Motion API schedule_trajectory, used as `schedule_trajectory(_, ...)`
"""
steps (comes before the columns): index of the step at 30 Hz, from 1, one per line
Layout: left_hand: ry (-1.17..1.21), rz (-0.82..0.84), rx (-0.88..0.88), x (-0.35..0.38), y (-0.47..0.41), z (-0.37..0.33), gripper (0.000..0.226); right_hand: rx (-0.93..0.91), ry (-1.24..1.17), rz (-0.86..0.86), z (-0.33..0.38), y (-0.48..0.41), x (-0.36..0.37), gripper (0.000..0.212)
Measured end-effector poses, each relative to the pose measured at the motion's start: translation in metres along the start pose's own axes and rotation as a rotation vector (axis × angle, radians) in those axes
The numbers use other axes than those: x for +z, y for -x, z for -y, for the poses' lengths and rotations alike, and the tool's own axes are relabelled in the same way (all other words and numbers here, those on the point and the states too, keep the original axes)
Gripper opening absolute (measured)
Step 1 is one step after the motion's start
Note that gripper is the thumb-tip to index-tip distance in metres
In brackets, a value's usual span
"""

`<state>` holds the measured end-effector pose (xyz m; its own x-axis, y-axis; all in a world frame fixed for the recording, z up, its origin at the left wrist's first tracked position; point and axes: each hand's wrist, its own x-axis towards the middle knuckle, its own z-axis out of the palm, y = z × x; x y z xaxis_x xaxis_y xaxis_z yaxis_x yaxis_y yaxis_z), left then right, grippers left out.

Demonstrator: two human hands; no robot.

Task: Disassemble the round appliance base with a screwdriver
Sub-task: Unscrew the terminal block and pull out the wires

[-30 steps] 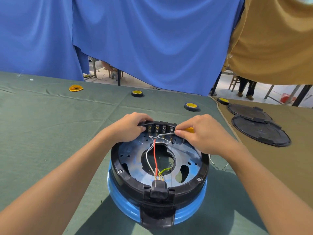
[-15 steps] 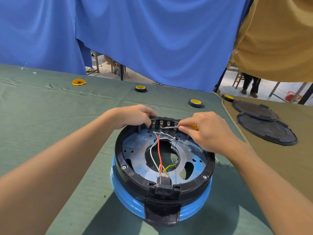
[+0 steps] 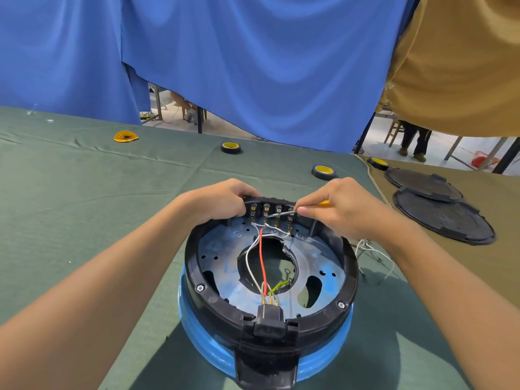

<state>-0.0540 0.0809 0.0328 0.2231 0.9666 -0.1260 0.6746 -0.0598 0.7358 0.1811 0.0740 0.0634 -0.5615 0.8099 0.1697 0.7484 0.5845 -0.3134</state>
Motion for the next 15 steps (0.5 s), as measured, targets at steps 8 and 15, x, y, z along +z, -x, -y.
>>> schedule_trajectory(8, -0.003, 0.0, 0.015, 0.0, 0.001, 0.001, 0.055, -0.006, -0.007, 0.008, 0.002, -0.007, -0.009, 0.014)
schedule_trajectory(15, -0.007, 0.003, 0.029, 0.0, 0.0, 0.002, 0.056, -0.316, 0.542, -0.288, 0.007, 0.025, 0.013, 0.008)
